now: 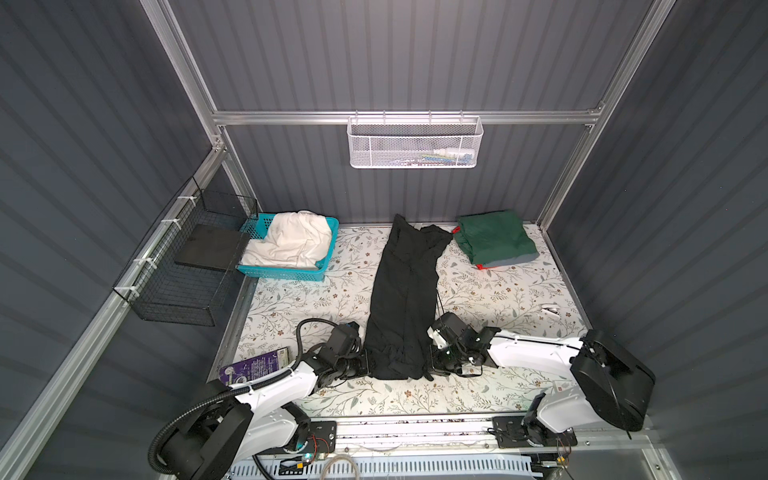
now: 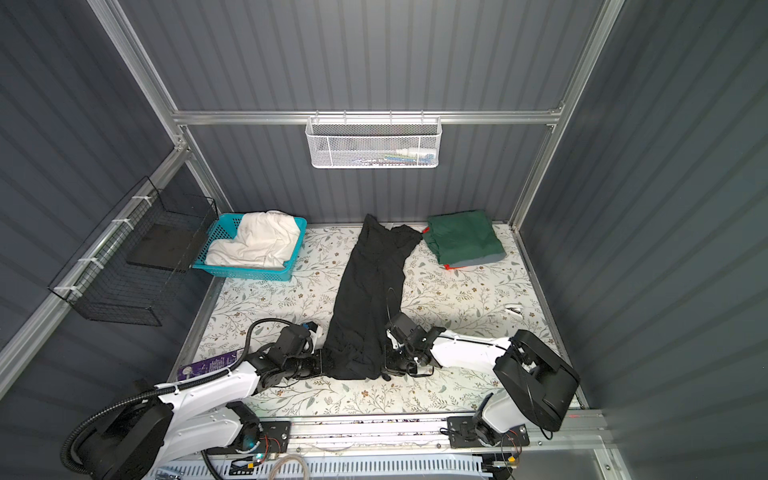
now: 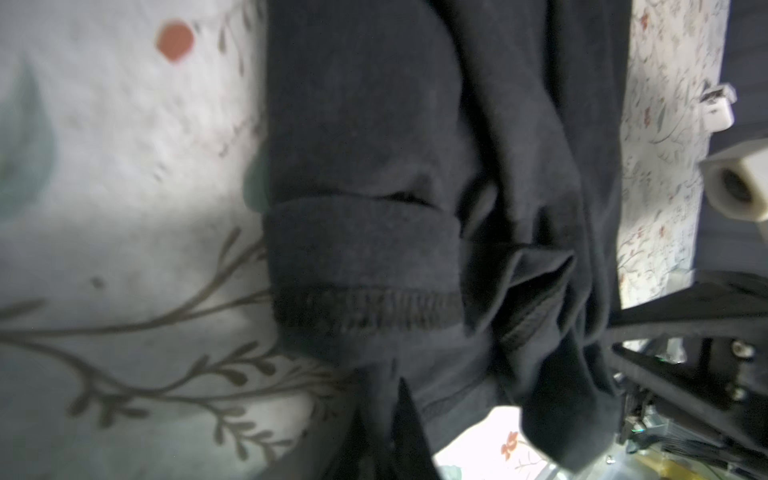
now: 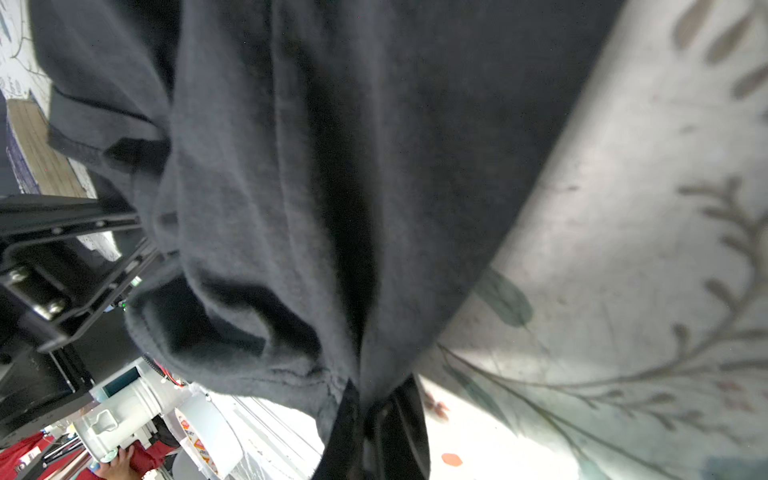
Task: Fold and stack the t-shirts
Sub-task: 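Grasp the black shirt's near hem corners with both grippers, then lift the near hem with both grippers and fold it toward the far end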
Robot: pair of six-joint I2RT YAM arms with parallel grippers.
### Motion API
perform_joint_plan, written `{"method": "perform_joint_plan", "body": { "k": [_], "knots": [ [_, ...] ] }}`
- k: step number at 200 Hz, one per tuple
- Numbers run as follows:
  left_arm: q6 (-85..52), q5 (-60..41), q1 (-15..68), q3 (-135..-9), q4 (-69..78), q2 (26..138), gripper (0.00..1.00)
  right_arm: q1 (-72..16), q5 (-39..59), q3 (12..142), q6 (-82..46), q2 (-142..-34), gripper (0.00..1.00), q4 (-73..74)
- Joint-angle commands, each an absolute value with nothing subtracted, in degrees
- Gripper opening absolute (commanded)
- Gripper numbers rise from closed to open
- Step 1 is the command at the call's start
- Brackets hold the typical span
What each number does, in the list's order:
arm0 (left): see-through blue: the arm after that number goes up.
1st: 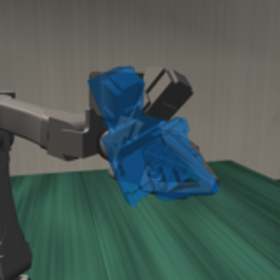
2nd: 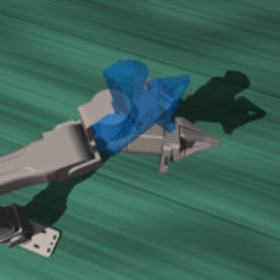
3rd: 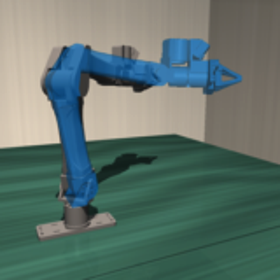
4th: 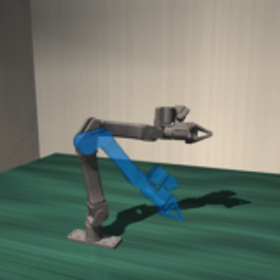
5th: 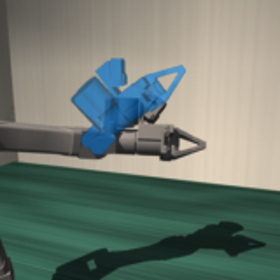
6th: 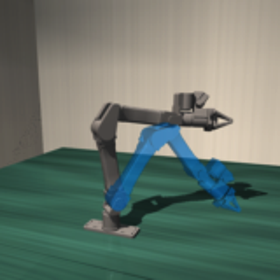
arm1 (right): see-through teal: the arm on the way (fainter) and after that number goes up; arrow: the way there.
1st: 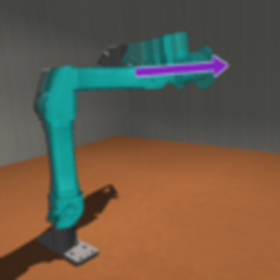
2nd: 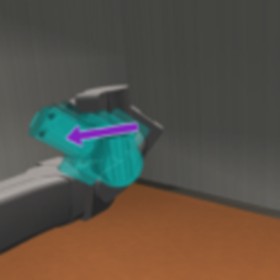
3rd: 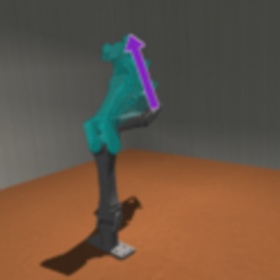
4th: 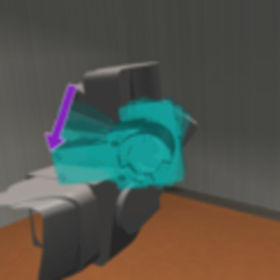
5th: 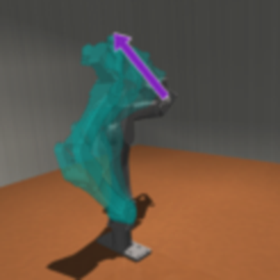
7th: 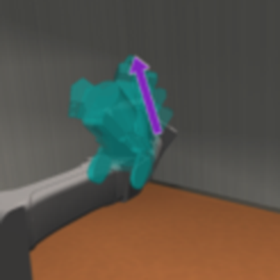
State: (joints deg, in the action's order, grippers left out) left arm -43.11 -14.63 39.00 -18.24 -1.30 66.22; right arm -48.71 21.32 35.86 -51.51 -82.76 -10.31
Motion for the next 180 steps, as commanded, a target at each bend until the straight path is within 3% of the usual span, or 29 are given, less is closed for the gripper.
{"method": "perform_joint_plan", "body": {
  "k": [1, 55, 106, 144, 180],
  "knots": [
    [-41.7, -14.5, 39.7, -19.3, -9.7, 64.5, 0.00, -49.0, 21.5, 34.8, -51.8, -80.7, 0.03, -9.6],
    [-40.7, -13.5, 40.8, -22.5, -17.1, 57.3, 0.00, -52.0, 19.9, 34.1, -52.1, -73.8, 0.00, -13.9],
    [-43.2, -9.3, 47.3, -26.7, -20.7, 54.4, 0.00, -54.9, 14.8, 30.5, -55.1, -64.7, 0.00, -15.2],
    [-43.2, -7.3, 47.3, -33.1, -22.1, 60.8, 0.00, -54.6, 13.0, 33.9, -54.7, -61.8, 0.00, -18.3],
    [-40.3, -6.1, 46.9, -42.3, -25.3, 70.8, 0.00, -48.9, 15.4, 38.0, -54.6, -62.4, 0.00, -20.0]
  ]
}}
